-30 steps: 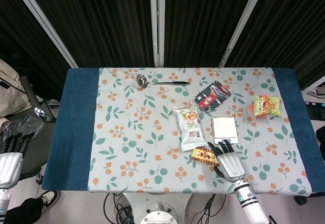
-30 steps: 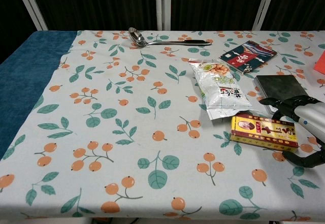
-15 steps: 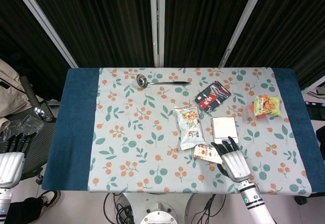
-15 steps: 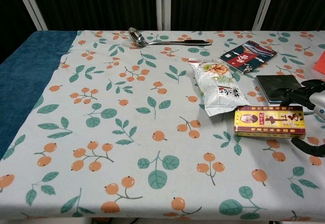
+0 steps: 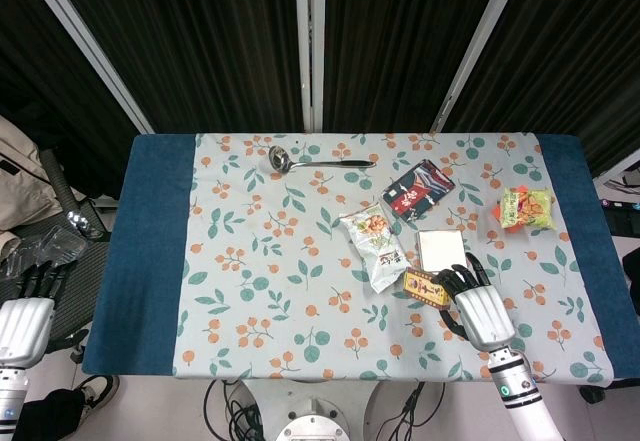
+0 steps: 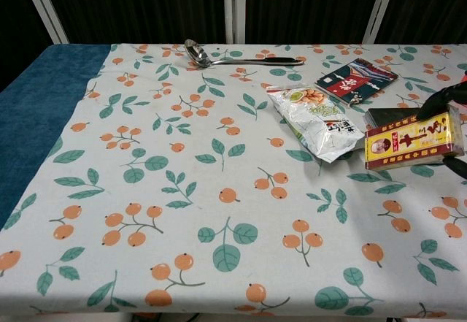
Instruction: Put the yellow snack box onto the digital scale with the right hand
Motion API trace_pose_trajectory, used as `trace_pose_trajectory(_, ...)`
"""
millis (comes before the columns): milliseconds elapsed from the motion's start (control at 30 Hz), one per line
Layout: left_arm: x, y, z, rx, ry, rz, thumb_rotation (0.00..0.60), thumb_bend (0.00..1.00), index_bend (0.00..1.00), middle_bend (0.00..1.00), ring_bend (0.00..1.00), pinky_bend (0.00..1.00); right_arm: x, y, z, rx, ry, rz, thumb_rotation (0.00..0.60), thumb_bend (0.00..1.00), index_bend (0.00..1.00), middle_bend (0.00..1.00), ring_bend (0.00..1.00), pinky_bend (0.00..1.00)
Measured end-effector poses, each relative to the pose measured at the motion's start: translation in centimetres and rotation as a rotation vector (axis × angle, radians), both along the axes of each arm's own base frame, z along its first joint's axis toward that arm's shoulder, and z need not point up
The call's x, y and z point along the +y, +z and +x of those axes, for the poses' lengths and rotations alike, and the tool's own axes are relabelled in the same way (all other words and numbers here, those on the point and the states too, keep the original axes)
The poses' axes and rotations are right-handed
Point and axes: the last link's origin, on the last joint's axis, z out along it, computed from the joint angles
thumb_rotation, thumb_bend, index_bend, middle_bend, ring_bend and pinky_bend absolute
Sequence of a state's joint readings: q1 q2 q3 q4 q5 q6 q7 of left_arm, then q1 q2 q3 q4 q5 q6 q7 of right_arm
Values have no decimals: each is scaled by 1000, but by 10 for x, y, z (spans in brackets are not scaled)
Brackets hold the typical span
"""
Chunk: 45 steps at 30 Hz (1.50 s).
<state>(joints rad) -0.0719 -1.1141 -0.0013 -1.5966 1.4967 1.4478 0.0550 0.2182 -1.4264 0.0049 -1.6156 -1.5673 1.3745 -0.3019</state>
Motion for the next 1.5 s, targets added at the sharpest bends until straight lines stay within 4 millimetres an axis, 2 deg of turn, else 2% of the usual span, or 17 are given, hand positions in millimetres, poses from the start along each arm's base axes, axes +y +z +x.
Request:
trace_pose_trajectory(300,1,0,2,1,-4,-1,600,51,74,103,0,0,-14,20,6,-55,15,-85,600,327,451,543,228,0)
trace_pose_trajectory(500,1,0,0,2,2,-5,600,52,74,103,0,0,-33,30,-6,-89,-23,-131,600,327,454,544,227,0)
trace_pose_trajectory(733,1,-1,0,17,1,-9,600,52,74,103,0,0,-57,22,-28,-89,-82,-93,600,327,456,544,227,0)
trace_pose_trajectory(933,2,-2,1,24,3,-12,600,52,74,103,0,0,-69,11,-35,-115,-103,-64,600,325,456,544,227,0)
trace_pose_trajectory(1200,5,-5,5,30,-5,-23,600,52,74,103,0,0,-74,7,-44,-162,-141,-6,600,301,456,545,227,0)
trace_pose_trajectory(1400,3,-8,4,30,1,-35,600,52,74,103,0,0,-73,12,-60,-145,-182,1,600,283,456,539,221,0)
trace_pose_trajectory(1500,2,-8,3,32,3,-36,600,52,74,103,0,0,-73,13,-68,-131,-210,12,600,276,425,510,214,0)
